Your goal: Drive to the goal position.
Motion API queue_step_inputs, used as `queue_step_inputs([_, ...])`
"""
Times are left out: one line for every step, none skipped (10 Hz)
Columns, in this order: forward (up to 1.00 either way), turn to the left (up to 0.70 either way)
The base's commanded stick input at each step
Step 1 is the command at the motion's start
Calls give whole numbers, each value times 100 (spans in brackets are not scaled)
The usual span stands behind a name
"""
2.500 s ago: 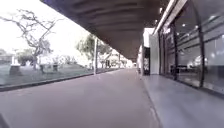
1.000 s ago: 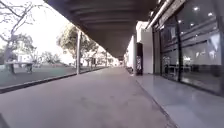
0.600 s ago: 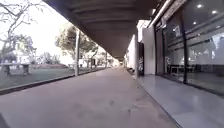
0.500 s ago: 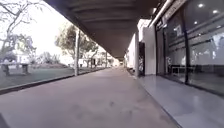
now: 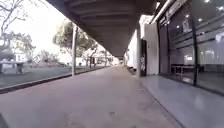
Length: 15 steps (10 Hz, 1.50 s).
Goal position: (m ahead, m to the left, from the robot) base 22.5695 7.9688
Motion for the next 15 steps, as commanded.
queue_step_inputs([70,0])
queue_step_inputs([70,0])
queue_step_inputs([70,0])
queue_step_inputs([70,0])
queue_step_inputs([70,0])
queue_step_inputs([70,0])
queue_step_inputs([70,0])
queue_step_inputs([70,0])
queue_step_inputs([70,0])
queue_step_inputs([70,0])
queue_step_inputs([70,0])
queue_step_inputs([70,0])
queue_step_inputs([70,0])
queue_step_inputs([70,0])
queue_step_inputs([70,0])
